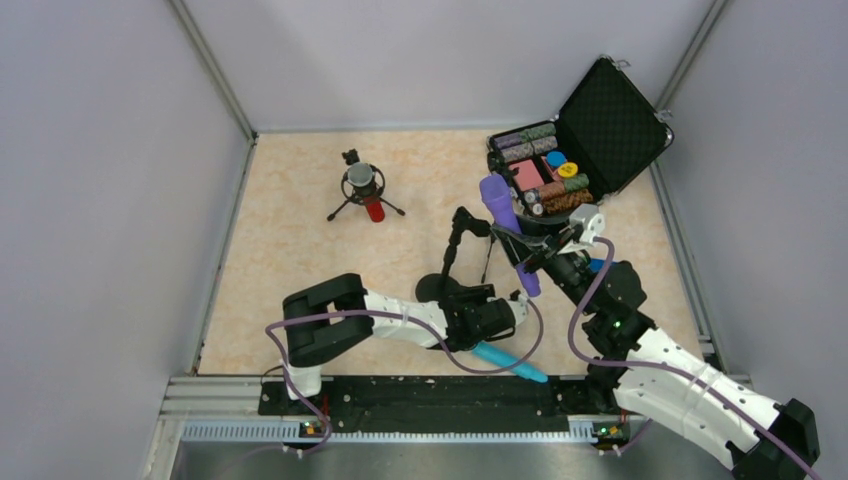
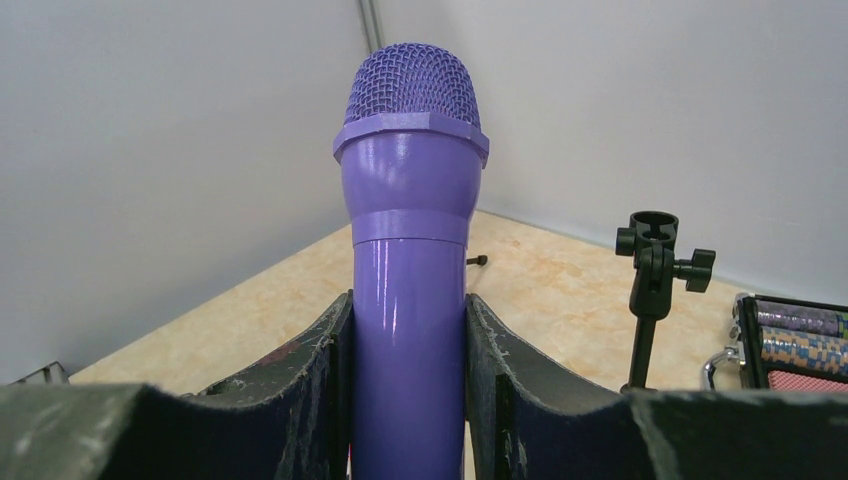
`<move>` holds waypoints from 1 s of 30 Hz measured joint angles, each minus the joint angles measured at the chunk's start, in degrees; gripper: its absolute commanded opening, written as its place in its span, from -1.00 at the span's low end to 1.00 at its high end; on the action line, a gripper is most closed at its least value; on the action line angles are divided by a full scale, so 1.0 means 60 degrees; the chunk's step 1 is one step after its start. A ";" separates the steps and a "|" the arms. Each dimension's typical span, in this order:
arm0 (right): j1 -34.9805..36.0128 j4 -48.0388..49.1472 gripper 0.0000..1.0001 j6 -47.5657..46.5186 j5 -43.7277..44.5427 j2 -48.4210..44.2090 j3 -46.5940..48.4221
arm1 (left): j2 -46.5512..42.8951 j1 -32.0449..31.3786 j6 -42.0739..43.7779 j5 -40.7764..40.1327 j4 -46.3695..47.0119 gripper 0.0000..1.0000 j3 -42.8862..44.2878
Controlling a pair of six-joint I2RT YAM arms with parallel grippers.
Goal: Attach the microphones to the stand
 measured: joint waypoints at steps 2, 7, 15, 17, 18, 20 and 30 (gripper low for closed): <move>0.0000 0.0000 -1.00 0.0000 -0.0004 0.0000 0.0000 | 0.0000 0.0004 -0.0091 0.0000 -0.0025 -0.01 0.0018; 0.0000 -0.0004 -1.00 -0.0007 -0.0033 0.0029 0.0000 | -0.0044 0.0000 -0.0306 0.0036 -0.0058 0.09 0.0055; 0.0000 -0.0036 -1.00 -0.0058 -0.0047 0.0127 0.0000 | -0.0117 0.0000 -0.0474 0.0040 -0.0055 0.16 0.0055; 0.0000 -0.0036 -1.00 -0.0066 -0.0051 0.0131 0.0000 | -0.0124 0.0000 -0.0514 0.0033 -0.0055 0.17 0.0055; 0.0000 -0.0033 -1.00 -0.0069 -0.0055 0.0135 0.0000 | -0.0127 0.0000 -0.0525 0.0033 -0.0055 0.17 0.0055; 0.0000 -0.0033 -1.00 -0.0073 -0.0069 0.0138 0.0000 | -0.0142 0.0000 -0.0550 0.0044 -0.0047 0.18 0.0055; 0.0000 -0.0036 -1.00 -0.0080 -0.0117 0.0175 0.0000 | -0.0142 0.0000 -0.0543 0.0036 -0.0062 0.23 0.0084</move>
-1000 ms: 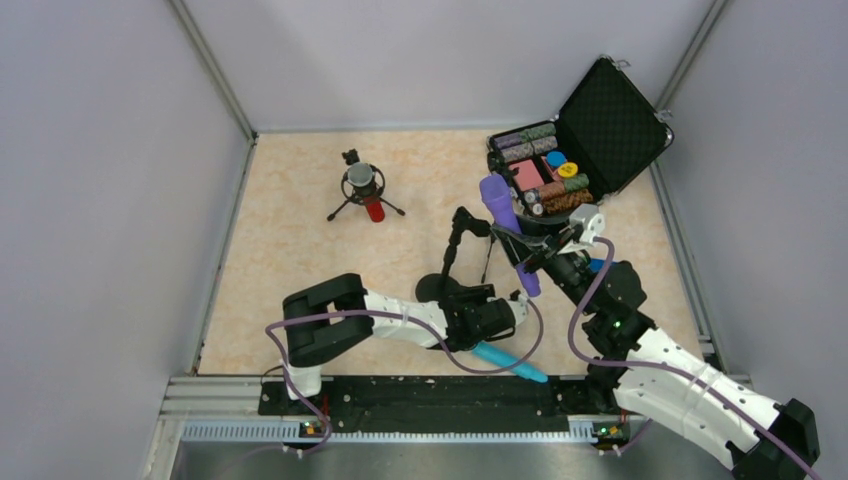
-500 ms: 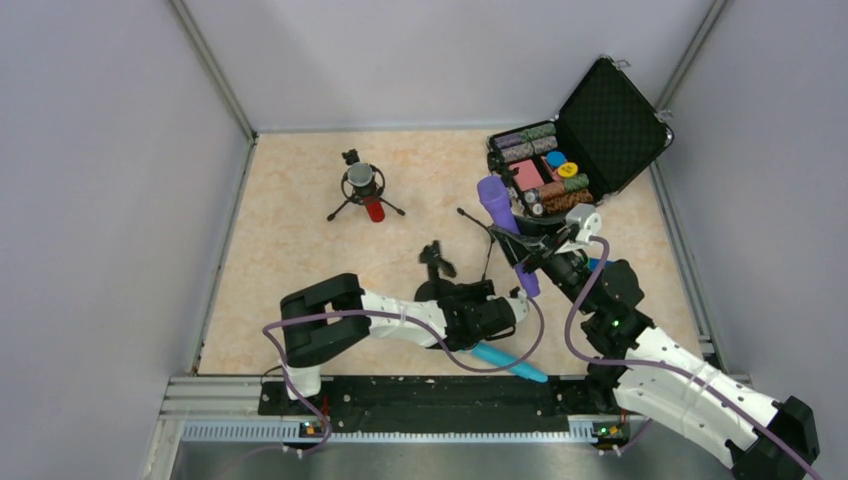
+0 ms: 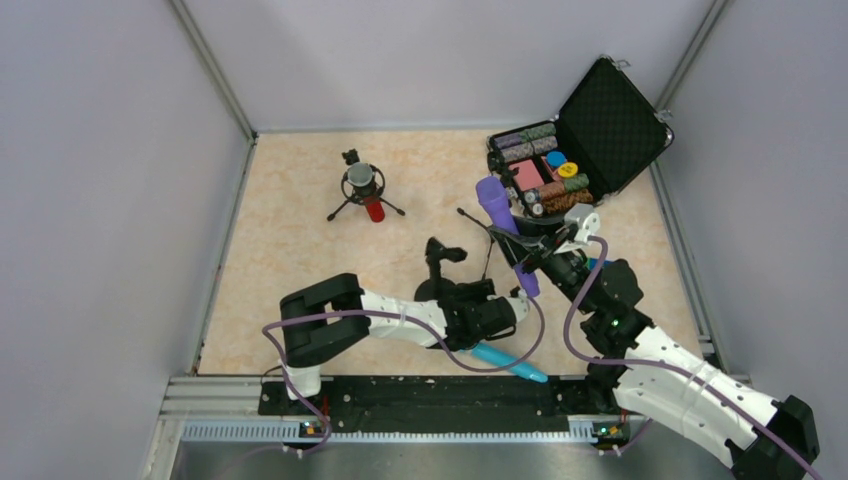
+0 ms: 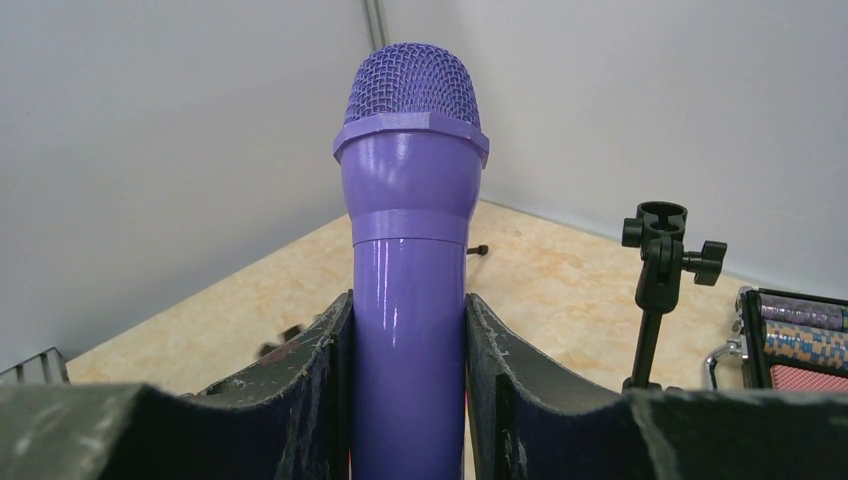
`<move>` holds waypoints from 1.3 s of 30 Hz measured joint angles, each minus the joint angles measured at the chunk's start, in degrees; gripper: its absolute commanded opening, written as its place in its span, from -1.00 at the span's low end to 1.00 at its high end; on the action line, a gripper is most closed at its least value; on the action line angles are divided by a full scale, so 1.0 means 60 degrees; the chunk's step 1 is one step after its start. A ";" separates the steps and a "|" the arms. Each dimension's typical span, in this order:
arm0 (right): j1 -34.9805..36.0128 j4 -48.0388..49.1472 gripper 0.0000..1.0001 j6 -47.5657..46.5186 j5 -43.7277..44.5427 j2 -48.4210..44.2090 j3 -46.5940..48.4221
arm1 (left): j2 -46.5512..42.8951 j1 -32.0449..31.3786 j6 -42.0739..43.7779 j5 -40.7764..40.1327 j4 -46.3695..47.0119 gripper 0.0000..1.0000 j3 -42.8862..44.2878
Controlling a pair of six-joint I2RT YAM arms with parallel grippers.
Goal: Attach the microphones to the stand
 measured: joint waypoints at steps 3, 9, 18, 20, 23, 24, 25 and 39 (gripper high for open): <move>0.0000 -0.0004 -1.00 -0.0004 0.0000 -0.0004 0.0000 | -0.0026 0.0000 0.0000 0.0069 0.0036 0.54 0.0044; 0.0000 -0.0302 -1.00 -0.0153 0.0015 -0.0204 0.0000 | -0.0328 0.0080 -0.0011 0.1282 0.0528 0.96 0.0113; 0.0000 -0.1304 -1.00 -0.0812 0.0448 -0.1231 0.0423 | -0.0685 0.0488 0.0051 0.5009 0.0572 0.98 0.0612; 0.0000 -0.1366 -1.00 -0.0947 0.0605 -0.1406 0.0736 | -0.1031 0.0732 0.0073 0.6298 0.0423 0.96 0.0612; -0.0004 -0.1457 -1.00 -0.1268 0.0820 -0.1701 0.1089 | -0.1785 0.1348 -0.0124 0.8382 0.0310 0.96 0.0612; -0.0004 -0.1475 -1.00 -0.1341 0.0863 -0.1789 0.1093 | -0.2113 0.1588 -0.0226 0.8870 0.0346 0.96 0.0608; -0.0004 -0.1548 -1.00 -0.1432 0.0914 -0.1891 0.1093 | -0.2499 0.1872 -0.0331 0.9358 0.0433 0.96 0.0605; -0.0007 -0.1075 -1.00 -0.1417 0.0845 -0.1231 0.0787 | -0.8087 0.5533 -0.2477 1.0841 0.3432 0.98 -0.0350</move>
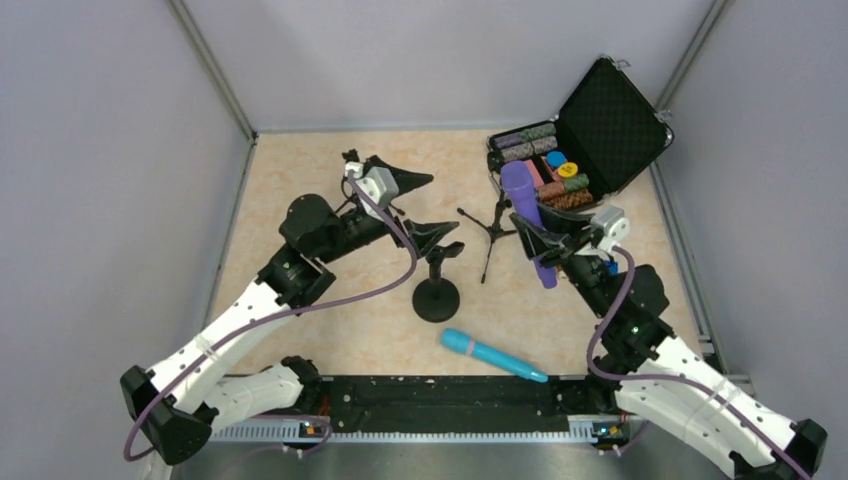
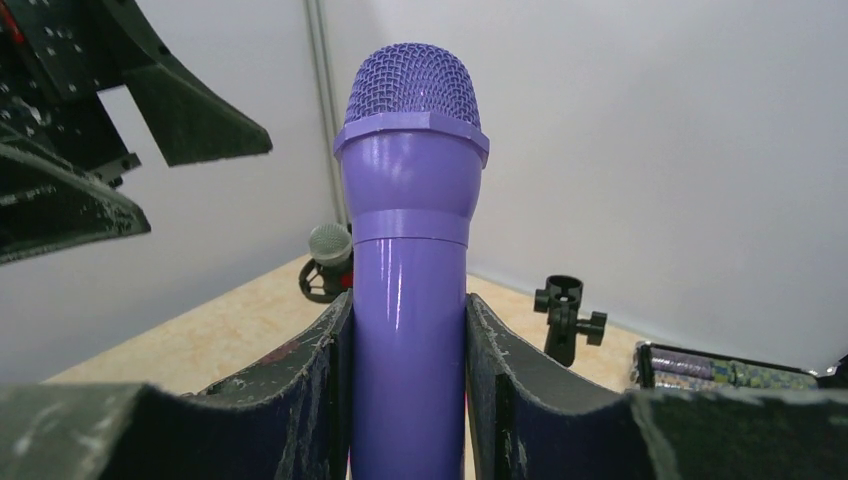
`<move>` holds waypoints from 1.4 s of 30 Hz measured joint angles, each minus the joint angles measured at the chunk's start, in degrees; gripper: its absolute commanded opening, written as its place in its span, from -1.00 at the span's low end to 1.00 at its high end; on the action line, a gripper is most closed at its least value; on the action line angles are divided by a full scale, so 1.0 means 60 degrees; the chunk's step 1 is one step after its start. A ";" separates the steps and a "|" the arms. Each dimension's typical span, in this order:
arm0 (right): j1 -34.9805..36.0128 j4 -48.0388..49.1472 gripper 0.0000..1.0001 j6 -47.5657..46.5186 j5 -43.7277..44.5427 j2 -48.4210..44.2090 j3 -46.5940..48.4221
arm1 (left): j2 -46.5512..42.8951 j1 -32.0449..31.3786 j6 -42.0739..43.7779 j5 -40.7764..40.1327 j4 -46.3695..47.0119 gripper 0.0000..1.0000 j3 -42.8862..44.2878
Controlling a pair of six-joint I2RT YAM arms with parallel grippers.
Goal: Attach the microphones to the stand
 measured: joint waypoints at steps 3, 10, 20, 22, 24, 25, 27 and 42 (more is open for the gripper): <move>0.0000 0.0408 -1.00 0.0270 -0.0160 0.0503 -0.0197 | -0.0444 0.0277 0.0015 -0.0561 -0.0437 0.98 -0.0142; 0.0000 0.1450 -1.00 0.1115 -0.0780 0.1927 -0.0382 | -0.1344 0.0780 -0.0364 -0.0623 -0.1075 0.98 -0.1949; 0.0000 0.4648 -1.00 0.3064 -0.1792 0.3282 -0.0040 | -0.0747 0.0557 -0.1705 0.1574 0.0739 0.98 -0.1708; 0.0000 0.5235 -1.00 0.3381 -0.1974 0.3570 0.0310 | -0.0055 0.0204 -0.1880 0.1840 0.1111 0.98 -0.1206; 0.0000 0.5617 -1.00 0.3548 -0.2095 0.3723 0.0579 | 0.0525 -0.0142 -0.2022 0.2007 0.1439 0.98 -0.0849; 0.0000 0.5796 -1.00 0.3632 -0.2146 0.3759 0.0710 | 0.0841 -0.0306 -0.2076 0.2080 0.1596 0.98 -0.0652; 0.0000 0.6058 -1.00 0.3719 -0.2244 0.3774 0.0911 | 0.1381 -0.0528 -0.2193 0.2164 0.1803 0.97 -0.0339; 0.0000 0.5643 -1.00 0.3497 -0.2422 0.3340 0.1191 | 0.4153 -0.1242 -0.3366 0.3151 0.3249 -0.45 0.1271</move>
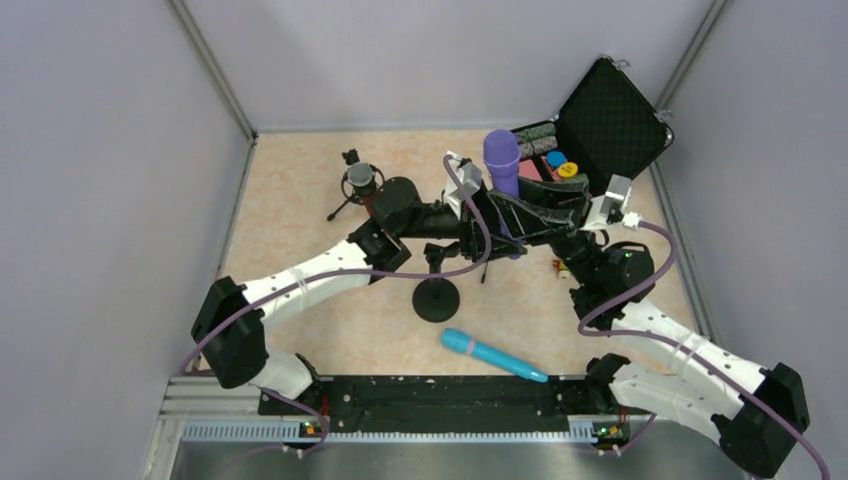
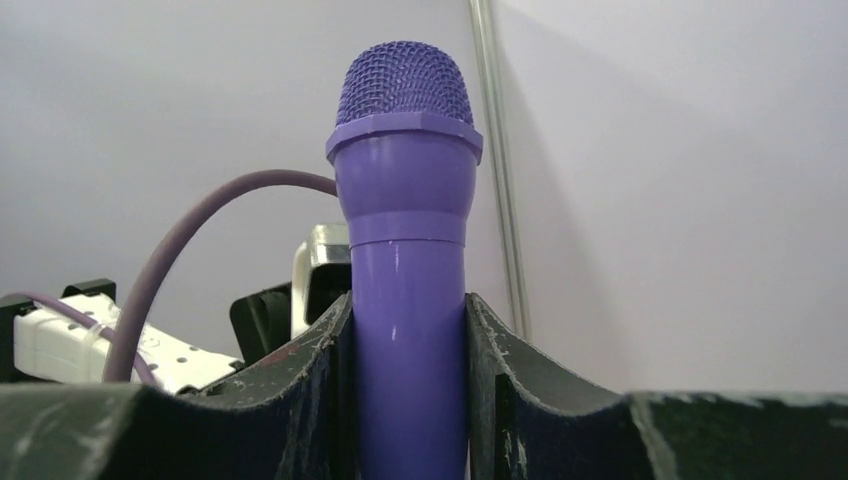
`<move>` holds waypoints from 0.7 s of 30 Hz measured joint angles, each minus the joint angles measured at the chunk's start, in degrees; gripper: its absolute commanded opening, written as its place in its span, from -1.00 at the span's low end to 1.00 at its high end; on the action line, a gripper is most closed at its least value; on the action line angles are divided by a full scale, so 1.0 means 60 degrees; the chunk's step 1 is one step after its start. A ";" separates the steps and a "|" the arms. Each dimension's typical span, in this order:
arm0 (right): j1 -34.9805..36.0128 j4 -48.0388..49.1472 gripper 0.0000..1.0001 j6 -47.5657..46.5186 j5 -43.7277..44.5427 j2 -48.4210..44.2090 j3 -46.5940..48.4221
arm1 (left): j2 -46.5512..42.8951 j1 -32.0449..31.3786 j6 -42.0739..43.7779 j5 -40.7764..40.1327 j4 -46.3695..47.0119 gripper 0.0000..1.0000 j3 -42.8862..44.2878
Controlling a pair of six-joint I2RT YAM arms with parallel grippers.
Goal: Attach the microphones to the stand
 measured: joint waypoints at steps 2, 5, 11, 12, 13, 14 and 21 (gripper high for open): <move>-0.0033 -0.0117 -1.00 -0.0175 0.0106 -0.0095 -0.0004 | 0.0098 -0.0051 -0.0189 0.0382 0.0109 -0.96 0.0113; -0.0073 -0.0266 -1.00 -0.0306 0.0131 -0.0240 -0.0025 | 0.0106 -0.0080 -0.0372 0.0452 0.0160 -1.00 0.0120; -0.0058 -0.0852 -1.00 -0.0412 0.0124 -0.0583 -0.0160 | -0.0470 -0.0080 0.0084 0.0047 -0.0452 -1.00 -0.0390; -0.0051 -0.0936 -1.00 -0.0401 0.0106 -0.0656 -0.0226 | -0.0696 -0.0080 0.0270 -0.0106 -0.0761 -1.00 -0.0546; -0.0040 -0.1035 -1.00 -0.0393 0.0095 -0.0729 -0.0291 | -0.0907 -0.0076 0.0441 -0.0284 -0.1053 -1.00 -0.0674; -0.0033 -0.1129 -1.00 -0.0390 0.0087 -0.0794 -0.0353 | -0.1093 -0.0080 0.0623 -0.0455 -0.1322 -1.00 -0.0780; 0.0029 -0.1727 -1.00 -0.0244 0.0117 -0.1118 -0.0831 | -0.2499 -0.0004 0.1716 -0.1712 -0.3107 -1.00 -0.1603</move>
